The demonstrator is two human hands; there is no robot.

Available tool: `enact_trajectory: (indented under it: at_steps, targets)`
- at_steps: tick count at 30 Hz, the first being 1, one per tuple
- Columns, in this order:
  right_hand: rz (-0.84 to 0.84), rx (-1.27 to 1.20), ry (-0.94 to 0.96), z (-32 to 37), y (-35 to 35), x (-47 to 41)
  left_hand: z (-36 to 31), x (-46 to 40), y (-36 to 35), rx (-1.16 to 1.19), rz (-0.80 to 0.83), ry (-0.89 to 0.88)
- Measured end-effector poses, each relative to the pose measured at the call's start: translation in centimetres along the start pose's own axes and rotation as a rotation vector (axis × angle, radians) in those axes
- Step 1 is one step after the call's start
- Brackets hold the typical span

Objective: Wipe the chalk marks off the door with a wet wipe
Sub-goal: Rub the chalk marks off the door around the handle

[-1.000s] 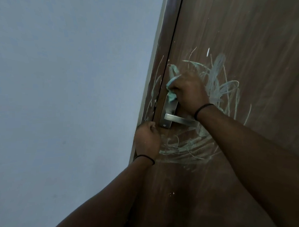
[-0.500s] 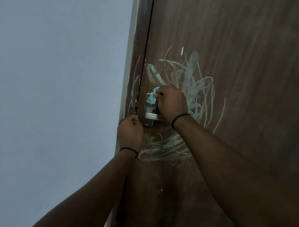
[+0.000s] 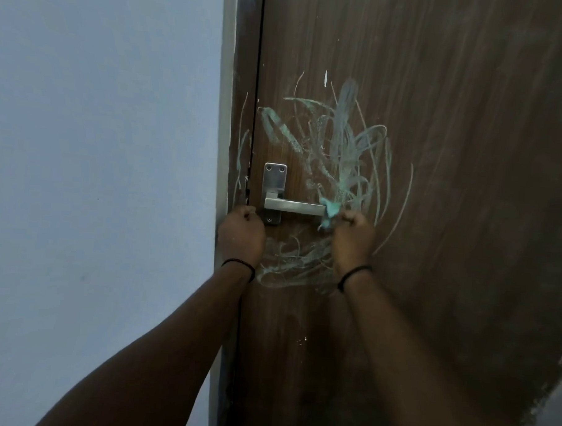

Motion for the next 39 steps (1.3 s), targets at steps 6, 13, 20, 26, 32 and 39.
enact_trajectory:
  at_steps: [6, 13, 20, 26, 32, 39]
  targets:
    - [0.101, -0.248, -0.081, -4.8, -6.7, 3.4, -0.2, -0.5, -0.4, 0.066, -0.062, -0.122]
    - [-0.144, -0.221, 0.093, -3.9, -9.2, 3.7, 0.6, -1.6, -1.1, 0.158, -0.092, -0.147]
    - [-0.087, -0.014, 0.323, -4.3, -8.5, 3.4, 1.3, -0.8, -1.8, 0.195, -0.166, -0.14]
    - [-0.021, -0.258, -0.158, -4.0, -8.4, 4.4, 1.2, 2.0, -1.1, 0.097, -0.143, -0.078]
    - [0.485, -0.585, -0.733, -2.2, -11.4, 7.1, 0.2, 2.8, 1.6, -0.048, -0.068, -0.089]
    - [0.578, -0.678, -0.723, -3.3, -9.7, 7.9, 0.0, 1.6, 2.0, -0.073, 0.074, 0.044]
Point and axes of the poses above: each hand's wrist, its own x-axis away from the middle knuckle, its own y-axis out of the back of the hand, z = x × y, the point moved 3 cm from there along -x, towards the middle knuckle, and after that the axes turned 5 degrees about -y, right-handed, at the moved point
